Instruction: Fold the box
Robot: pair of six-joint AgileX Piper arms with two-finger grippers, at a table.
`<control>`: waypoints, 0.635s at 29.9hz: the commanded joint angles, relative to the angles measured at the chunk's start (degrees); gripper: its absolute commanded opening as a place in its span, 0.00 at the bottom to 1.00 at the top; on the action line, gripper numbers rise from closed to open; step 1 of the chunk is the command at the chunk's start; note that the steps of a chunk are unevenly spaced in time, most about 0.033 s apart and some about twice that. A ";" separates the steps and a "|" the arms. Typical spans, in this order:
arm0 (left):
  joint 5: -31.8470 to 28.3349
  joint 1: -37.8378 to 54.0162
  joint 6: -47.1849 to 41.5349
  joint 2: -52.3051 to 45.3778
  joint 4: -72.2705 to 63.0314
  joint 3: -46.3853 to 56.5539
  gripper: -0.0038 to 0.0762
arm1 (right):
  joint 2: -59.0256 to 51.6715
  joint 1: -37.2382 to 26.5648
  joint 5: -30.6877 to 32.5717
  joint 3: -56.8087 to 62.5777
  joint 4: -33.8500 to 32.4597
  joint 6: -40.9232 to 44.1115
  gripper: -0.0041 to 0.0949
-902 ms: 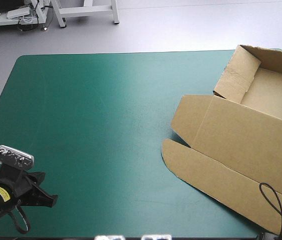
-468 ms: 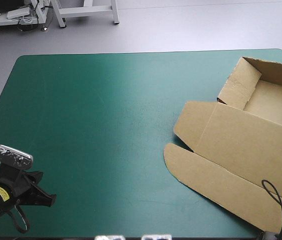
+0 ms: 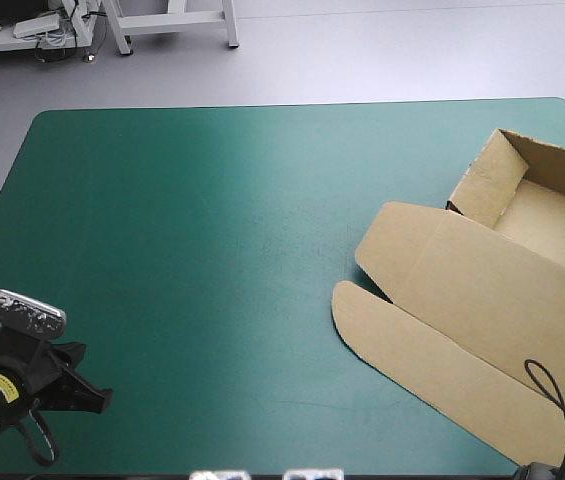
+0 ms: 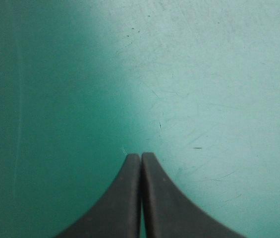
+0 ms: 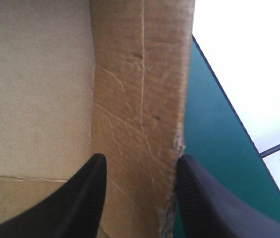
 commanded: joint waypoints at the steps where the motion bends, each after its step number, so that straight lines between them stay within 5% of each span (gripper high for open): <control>1: -3.37 -0.09 -0.57 0.41 -0.08 -1.24 0.04 | -3.90 -0.38 0.35 -1.49 0.52 -0.19 0.48; 12: -3.37 -0.09 -0.44 0.41 -0.08 -1.24 0.04 | -10.34 -0.38 0.35 -1.39 5.15 -0.29 0.46; 19: -3.50 -0.09 -0.83 0.41 -0.26 -1.24 0.04 | -16.22 -0.28 0.35 1.58 18.31 -4.68 0.39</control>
